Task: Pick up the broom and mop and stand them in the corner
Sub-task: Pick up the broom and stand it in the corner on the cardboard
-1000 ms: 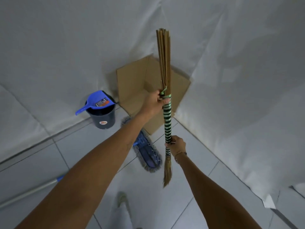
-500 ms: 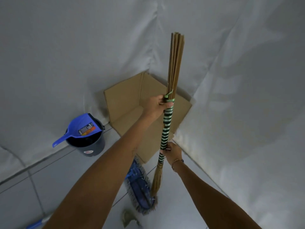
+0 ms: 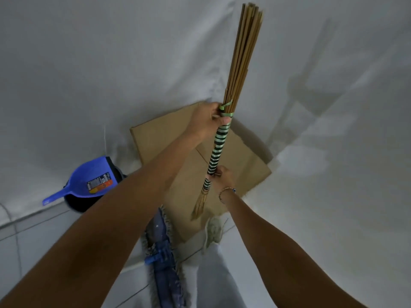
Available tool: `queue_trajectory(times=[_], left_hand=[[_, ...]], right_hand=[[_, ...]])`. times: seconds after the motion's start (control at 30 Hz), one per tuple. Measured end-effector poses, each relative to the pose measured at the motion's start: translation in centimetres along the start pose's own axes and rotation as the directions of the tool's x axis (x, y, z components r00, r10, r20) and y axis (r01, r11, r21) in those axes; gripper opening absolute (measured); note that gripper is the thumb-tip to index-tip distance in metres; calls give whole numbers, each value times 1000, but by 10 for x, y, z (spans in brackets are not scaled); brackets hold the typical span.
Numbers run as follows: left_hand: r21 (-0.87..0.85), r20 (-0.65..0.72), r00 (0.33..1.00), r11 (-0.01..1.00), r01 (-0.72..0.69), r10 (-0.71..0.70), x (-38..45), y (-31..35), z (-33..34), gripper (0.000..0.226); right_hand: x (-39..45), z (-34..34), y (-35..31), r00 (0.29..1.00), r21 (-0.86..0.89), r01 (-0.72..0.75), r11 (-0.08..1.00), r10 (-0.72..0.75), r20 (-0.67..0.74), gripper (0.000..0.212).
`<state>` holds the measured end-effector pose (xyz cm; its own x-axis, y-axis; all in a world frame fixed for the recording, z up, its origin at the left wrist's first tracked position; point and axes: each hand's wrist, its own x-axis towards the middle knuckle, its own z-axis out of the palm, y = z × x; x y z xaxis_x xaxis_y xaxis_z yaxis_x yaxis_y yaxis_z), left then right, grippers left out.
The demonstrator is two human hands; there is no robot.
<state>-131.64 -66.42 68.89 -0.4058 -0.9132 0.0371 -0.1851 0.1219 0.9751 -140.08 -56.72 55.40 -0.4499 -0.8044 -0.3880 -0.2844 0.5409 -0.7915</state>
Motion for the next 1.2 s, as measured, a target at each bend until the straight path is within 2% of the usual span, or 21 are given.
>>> queue_trajectory(times=[0.1, 0.2, 0.3, 0.37, 0.4, 0.47, 0.53, 0.6, 0.87, 1.0, 1.2], left_hand=[[14, -36, 998, 999, 47, -47, 74, -30, 10, 36], [135, -108, 990, 985, 107, -93, 164, -70, 19, 24], [119, -130, 982, 981, 155, -139, 232, -114, 24, 16], [141, -156, 969, 967, 212, -190, 272, -146, 28, 21], [133, -172, 963, 963, 233, -210, 286, -160, 29, 25], [-2, -190, 943, 961, 277, -272, 305, -187, 30, 31], [-130, -212, 922, 944, 303, -325, 315, -206, 30, 35], [-184, -242, 906, 934, 308, -346, 323, -227, 27, 36], [-230, -269, 890, 922, 312, -368, 375, -282, 32, 40], [-200, -280, 889, 928, 316, -363, 399, -307, 45, 42], [-41, -198, 904, 924, 379, -379, 404, -334, 57, 45]], right_hand=[[84, -2, -7, 998, -48, 3, 999, 0, 61, 31], [195, 4, -12, 987, -83, -10, 997, 23, 158, 33], [279, 15, -10, 983, -99, -11, 995, 29, 181, 31], [332, 31, 0, 979, -102, -17, 995, 38, 200, 31], [353, 38, 5, 978, -102, -24, 995, 45, 205, 31], [388, 53, 13, 977, -93, -26, 995, 45, 207, 31], [412, 68, 19, 981, -77, -36, 996, 50, 190, 34], [430, 80, 23, 983, -28, -63, 998, 67, 172, 37], [509, 129, 37, 985, -43, -93, 995, 98, 143, 36], [551, 144, 43, 981, -88, -84, 993, 98, 169, 36], [571, 135, 26, 970, -123, -50, 991, 78, 230, 33]])
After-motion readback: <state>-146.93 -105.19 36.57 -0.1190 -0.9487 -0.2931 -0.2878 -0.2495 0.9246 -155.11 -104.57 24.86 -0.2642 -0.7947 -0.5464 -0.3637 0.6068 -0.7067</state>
